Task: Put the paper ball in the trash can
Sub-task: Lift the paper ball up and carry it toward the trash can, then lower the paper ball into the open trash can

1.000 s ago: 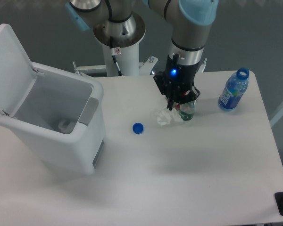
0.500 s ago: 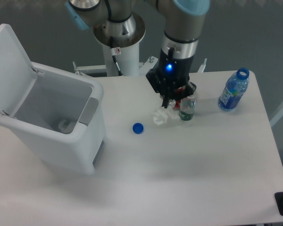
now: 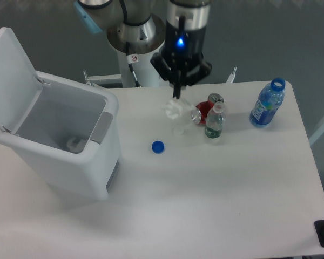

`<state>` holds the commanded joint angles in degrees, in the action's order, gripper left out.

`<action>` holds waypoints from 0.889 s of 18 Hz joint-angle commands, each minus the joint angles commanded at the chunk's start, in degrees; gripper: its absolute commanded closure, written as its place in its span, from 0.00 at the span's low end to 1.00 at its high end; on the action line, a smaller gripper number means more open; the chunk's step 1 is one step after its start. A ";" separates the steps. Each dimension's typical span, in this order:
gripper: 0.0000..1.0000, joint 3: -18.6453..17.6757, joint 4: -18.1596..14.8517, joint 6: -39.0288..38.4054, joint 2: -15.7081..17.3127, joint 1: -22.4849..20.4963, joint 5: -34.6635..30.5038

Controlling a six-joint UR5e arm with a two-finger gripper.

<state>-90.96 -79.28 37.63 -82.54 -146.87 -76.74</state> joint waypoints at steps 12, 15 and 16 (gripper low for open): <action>1.00 -0.71 0.35 -8.89 4.14 5.71 6.51; 1.00 -0.71 0.53 -9.07 3.88 7.73 7.65; 1.00 -0.80 0.53 -8.98 3.70 8.26 8.09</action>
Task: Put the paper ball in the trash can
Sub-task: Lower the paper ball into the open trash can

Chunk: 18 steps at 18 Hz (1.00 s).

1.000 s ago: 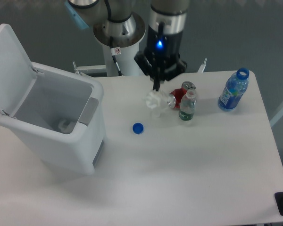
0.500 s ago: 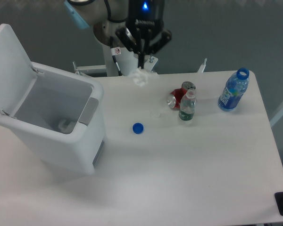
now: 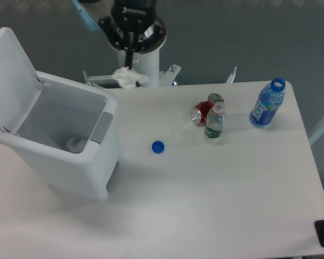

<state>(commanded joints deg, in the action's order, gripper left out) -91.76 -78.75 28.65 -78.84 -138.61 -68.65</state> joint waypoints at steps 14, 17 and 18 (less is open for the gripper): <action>1.00 -0.26 6.41 -0.09 -7.47 11.16 1.59; 0.99 -0.26 6.68 0.00 -8.35 11.43 1.59; 0.95 -0.26 6.68 0.00 -8.70 11.78 1.59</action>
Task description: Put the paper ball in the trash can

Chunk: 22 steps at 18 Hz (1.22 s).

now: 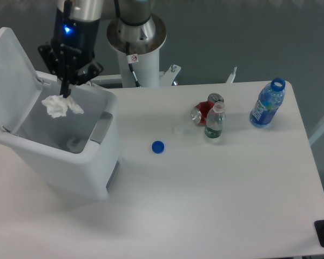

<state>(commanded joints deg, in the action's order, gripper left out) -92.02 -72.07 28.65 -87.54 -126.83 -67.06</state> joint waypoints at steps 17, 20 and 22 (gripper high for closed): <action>0.00 -0.53 2.37 2.64 -0.44 -3.50 -0.97; 0.00 -0.53 2.37 2.72 -0.01 -6.84 -2.19; 0.00 -0.61 2.29 2.72 0.09 -7.38 -8.14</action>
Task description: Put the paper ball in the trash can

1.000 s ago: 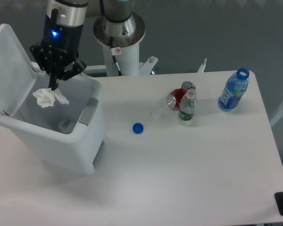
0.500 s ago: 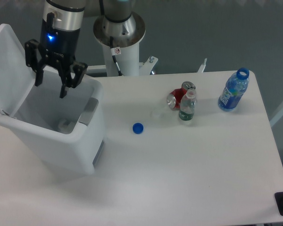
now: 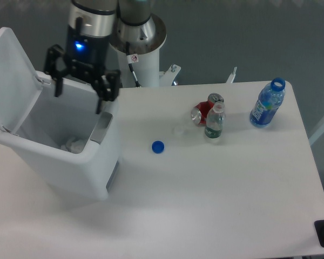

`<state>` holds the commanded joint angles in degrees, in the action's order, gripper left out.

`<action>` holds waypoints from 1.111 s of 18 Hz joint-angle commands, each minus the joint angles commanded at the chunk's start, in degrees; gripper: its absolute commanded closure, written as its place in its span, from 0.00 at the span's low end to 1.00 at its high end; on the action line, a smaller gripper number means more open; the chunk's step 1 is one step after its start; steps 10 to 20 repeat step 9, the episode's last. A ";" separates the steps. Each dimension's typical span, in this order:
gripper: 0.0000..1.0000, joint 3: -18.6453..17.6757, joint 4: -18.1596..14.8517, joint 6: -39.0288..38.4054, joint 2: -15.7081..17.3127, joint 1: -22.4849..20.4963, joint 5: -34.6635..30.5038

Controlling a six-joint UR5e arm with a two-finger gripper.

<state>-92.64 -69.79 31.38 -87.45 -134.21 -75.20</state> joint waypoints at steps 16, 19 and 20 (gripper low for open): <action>0.00 -1.58 0.53 9.49 -0.26 -1.67 -10.14; 0.00 -1.58 0.53 9.49 -0.26 -1.67 -10.14; 0.00 -1.58 0.53 9.49 -0.26 -1.67 -10.14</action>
